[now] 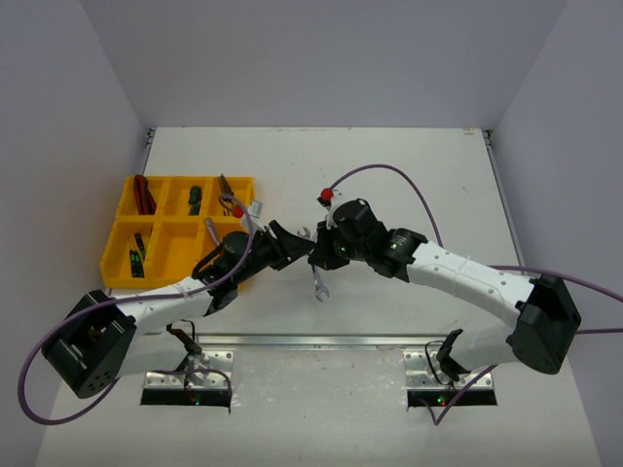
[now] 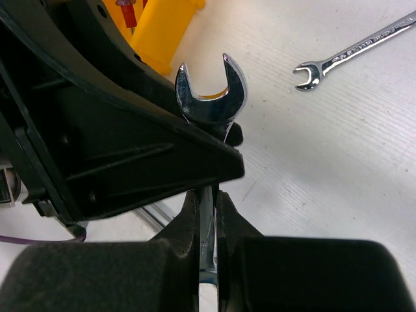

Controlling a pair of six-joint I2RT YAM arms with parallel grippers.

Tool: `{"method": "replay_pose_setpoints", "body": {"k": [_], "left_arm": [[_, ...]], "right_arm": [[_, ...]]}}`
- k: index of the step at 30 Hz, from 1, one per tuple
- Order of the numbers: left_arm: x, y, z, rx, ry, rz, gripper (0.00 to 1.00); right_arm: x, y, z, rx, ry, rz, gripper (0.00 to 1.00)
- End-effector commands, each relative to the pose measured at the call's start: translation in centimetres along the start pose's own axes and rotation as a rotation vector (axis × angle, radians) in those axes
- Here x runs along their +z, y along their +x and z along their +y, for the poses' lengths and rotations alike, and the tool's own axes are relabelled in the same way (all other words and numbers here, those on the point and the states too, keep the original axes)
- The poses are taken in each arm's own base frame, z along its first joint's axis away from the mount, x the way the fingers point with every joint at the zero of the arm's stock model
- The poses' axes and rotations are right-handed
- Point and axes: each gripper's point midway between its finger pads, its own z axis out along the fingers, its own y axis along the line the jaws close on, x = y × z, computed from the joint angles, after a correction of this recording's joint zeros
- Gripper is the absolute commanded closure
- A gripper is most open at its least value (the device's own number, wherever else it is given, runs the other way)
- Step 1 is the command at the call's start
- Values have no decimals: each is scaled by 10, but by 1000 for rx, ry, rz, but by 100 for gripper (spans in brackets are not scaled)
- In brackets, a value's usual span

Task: Sort the tools into containers

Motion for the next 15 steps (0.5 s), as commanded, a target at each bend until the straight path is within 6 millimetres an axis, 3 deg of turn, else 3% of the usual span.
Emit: {"method": "replay_pose_setpoints", "body": {"k": [1, 2, 5, 7, 8, 9, 11, 12, 15], "left_arm": [[8, -4, -45, 20, 130, -16, 65], [9, -2, -47, 21, 133, -10, 68], [10, -2, -48, 28, 136, -12, 99], [10, -5, -45, 43, 111, -24, 100], [11, -13, -44, 57, 82, -55, 100], [12, -22, -42, 73, 44, -85, 100], [9, -34, -21, 126, -92, -109, 100], [7, -39, -7, 149, -161, -111, 100], [-14, -91, 35, 179, -367, -209, 100]], "right_arm": [[-8, -31, 25, -4, -85, -104, 100], [-8, -32, 25, -3, -85, -107, 100], [-9, -33, 24, -1, -77, -114, 100], [-10, -31, 21, -4, -68, -115, 100], [-12, -31, 21, -3, -70, -121, 94], [-15, -31, 20, -1, -67, -130, 81], [-19, -28, 9, 7, -25, -153, 21], [-21, -28, 3, 8, -4, -165, 4], [-38, -28, -13, 8, 55, -201, 1]]}}
